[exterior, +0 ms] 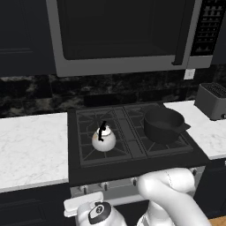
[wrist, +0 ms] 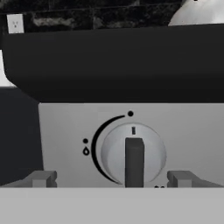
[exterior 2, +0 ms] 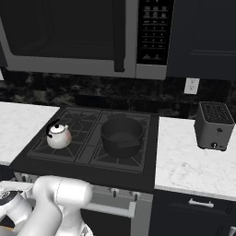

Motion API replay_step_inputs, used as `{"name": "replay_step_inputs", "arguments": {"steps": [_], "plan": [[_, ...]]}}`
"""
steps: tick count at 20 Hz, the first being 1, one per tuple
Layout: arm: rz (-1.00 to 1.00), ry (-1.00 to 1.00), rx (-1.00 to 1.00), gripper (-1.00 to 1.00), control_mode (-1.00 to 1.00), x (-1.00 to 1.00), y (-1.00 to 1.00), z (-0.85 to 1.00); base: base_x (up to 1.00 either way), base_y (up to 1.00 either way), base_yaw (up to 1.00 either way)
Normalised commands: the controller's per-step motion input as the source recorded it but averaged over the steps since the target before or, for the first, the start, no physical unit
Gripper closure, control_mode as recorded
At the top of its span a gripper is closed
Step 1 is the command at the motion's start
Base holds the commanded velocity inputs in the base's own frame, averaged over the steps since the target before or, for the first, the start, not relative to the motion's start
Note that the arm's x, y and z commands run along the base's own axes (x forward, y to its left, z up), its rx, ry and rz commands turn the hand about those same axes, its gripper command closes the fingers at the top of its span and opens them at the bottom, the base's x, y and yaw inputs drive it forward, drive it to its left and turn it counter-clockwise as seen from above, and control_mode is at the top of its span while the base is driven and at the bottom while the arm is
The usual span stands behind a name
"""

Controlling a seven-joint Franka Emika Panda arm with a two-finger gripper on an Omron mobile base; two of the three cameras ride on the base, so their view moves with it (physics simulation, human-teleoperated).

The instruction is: Pick the kettle from the counter and place it on a stove burner. Then turn the burner on.

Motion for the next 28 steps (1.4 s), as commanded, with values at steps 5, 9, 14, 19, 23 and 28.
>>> {"name": "replay_step_inputs", "arguments": {"steps": [5, 9, 14, 19, 23, 28], "plan": [[0.00, 0.00, 0.00, -1.00, -1.00, 0.05, 0.19, -0.12, 0.00, 0.00, 0.00], [0.00, 0.00, 0.00, -1.00, -1.00, 0.02, 0.20, 0.00, 0.00, 0.00, 0.00], [0.00, 0.00, 0.00, -1.00, -1.00, 0.02, 0.19, 0.00, 0.00, 0.00, 0.00], [0.00, 0.00, 0.00, -1.00, -1.00, 0.00, 0.18, 0.00, 0.00, 0.00, 0.00], [0.00, 0.00, 0.00, -1.00, -1.00, 0.00, 0.18, 0.07, 0.00, 0.00, 0.00], [0.00, 0.00, 0.00, -1.00, -1.00, 0.00, 0.19, 0.22, 0.00, 0.00, 0.00]]}}
